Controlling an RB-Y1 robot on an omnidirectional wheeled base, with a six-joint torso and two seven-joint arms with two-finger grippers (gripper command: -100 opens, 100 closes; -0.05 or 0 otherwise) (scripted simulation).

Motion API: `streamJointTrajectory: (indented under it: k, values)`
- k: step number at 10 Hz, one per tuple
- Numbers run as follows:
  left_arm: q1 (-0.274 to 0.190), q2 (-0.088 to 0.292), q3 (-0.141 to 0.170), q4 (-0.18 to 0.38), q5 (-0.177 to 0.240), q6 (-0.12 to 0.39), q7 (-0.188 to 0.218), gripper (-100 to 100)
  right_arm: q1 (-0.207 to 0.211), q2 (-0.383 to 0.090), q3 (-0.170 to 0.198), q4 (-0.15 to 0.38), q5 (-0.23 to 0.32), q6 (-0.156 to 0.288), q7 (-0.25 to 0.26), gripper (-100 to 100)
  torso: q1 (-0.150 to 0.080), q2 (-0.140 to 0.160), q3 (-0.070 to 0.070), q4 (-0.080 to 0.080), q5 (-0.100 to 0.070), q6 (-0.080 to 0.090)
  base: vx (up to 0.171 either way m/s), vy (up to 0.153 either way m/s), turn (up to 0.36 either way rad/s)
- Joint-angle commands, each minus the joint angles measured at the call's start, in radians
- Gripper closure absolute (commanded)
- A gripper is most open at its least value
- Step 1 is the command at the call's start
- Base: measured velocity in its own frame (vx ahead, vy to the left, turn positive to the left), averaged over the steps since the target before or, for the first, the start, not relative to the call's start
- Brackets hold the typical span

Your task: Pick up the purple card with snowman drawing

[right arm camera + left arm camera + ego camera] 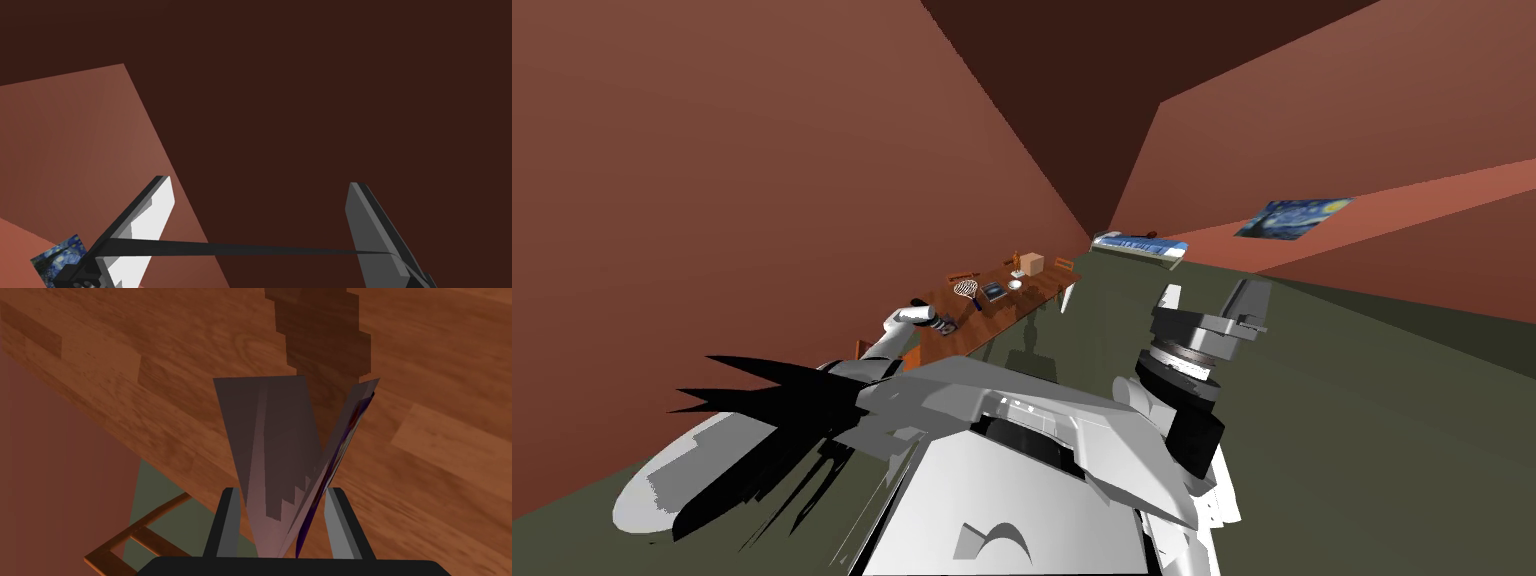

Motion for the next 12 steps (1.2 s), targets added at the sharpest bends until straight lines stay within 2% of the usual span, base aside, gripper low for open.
streamJointTrajectory:
  k: [1,2,4,5,6,8,9,12]
  values:
    - [0.05,0.003,0.004,-0.05,0.007,0.002,-0.004,100,0.0,0.0,0.0,0.0,0.0,0.0,0.0,0,0.0,0.0,0.0,0.0,0.0,0.0,0.063,-0.018,-0.003]
    - [0.083,0.013,0.03,-0.084,0.05,0.021,-0.012,100,0.0,0.0,0.0,0.0,0.0,0.0,0.0,0,0.0,0.001,0.001,0.0,0.0,0.0,0.113,-0.043,0.031]
    - [0.154,0.013,0.03,-0.159,0.05,0.021,-0.012,100,0.0,0.0,0.0,0.0,0.0,0.0,0.0,0,-0.003,-0.001,-0.001,0.0,0.0,0.001,0.087,-0.044,0.021]
    - [0.16,0.013,0.03,-0.172,0.05,0.021,-0.012,100,0.0,0.0,0.0,0.0,0.0,0.0,0.0,0,-0.002,0.001,0.0,0.0,0.0,0.001,0.009,0.003,-0.007]
    - [0.2,0.022,0.057,-0.206,0.093,0.04,-0.02,100,0.0,0.0,0.0,0.0,0.0,0.0,0.0,0,0.0,0.004,0.002,0.001,0.0,0.001,0.083,-0.026,0.032]
    - [0.265,0.022,0.057,-0.282,0.093,0.04,-0.02,100,0.0,0.0,0.0,0.0,0.0,0.0,0.0,0,-0.002,0.0,0.0,0.0,-0.001,0.001,0.085,-0.022,0.019]
    - [0.294,0.032,0.083,-0.31,0.136,0.059,-0.029,100,0.0,0.0,0.0,0.0,0.0,0.0,0.0,0,-0.001,0.001,0.001,0.0,0.0,0.001,0.109,-0.045,0.033]
    - [0.377,0.032,0.083,-0.397,0.136,0.059,-0.029,100,0.0,0.0,0.0,0.0,0.0,0.0,0.0,0,-0.001,0.001,0.001,0.0,0.0,0.001,0.059,-0.015,0.011]
